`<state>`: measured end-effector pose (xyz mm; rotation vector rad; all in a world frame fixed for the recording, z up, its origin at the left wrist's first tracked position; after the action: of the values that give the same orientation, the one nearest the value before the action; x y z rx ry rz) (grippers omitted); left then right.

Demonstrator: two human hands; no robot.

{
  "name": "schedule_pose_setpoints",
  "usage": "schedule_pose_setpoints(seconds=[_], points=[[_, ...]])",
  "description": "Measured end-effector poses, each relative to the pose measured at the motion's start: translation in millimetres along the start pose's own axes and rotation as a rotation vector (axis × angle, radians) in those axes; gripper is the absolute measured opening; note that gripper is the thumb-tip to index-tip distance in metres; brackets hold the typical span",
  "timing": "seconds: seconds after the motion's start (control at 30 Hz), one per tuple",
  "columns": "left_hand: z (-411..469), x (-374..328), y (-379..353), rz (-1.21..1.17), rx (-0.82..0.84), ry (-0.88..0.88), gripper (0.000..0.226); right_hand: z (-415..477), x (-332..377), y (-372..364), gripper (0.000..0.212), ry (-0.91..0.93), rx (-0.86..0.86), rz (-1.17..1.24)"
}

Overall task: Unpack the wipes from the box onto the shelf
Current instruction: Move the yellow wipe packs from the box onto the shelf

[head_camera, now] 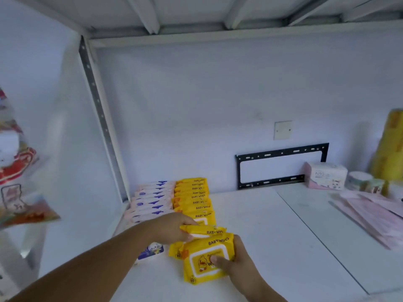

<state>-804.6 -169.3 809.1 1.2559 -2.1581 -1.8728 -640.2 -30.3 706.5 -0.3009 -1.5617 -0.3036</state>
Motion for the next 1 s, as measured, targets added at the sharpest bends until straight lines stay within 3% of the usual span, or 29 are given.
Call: schedule_pose_setpoints(seconds=[0.13,0.3,0.5,0.77,1.0], points=[[27.3,17.8,-10.5,0.001,0.051,-0.012,0.045,17.9,-19.5,-9.0,0.076,-0.04,-0.051,-0.008],[53.9,38.7,-7.0,0.034,-0.03,0.026,0.049,45.9,-33.1,-12.9,0.068,-0.073,-0.093,-0.051],[68.5,62.1,9.3,0.271,-0.05,0.038,0.049,87.6,-42.7,-3.6,0.061,-0.118,-0.202,-0.446],[77.4,59.8,7.8,0.448,-0.15,-0.062,0.046,88.9,-40.1,-3.6,0.062,-0.106,-0.229,-0.583],[73.8,54.3,13.9,0.441,-0.226,-0.036,0.034,86.1,-25.0,-19.0,0.059,-0.096,-0.215,-0.739]])
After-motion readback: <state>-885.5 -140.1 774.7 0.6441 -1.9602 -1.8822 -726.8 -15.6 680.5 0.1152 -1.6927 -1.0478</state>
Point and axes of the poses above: each hand's wrist, its own z-axis towards the middle knuckle, its own y-axis out of the back of the hand, x = y × z, the point moved 5 cm from there along z, towards the middle knuckle, and after that the axes turned 5 degrees about -z, right-handed, at the moved point
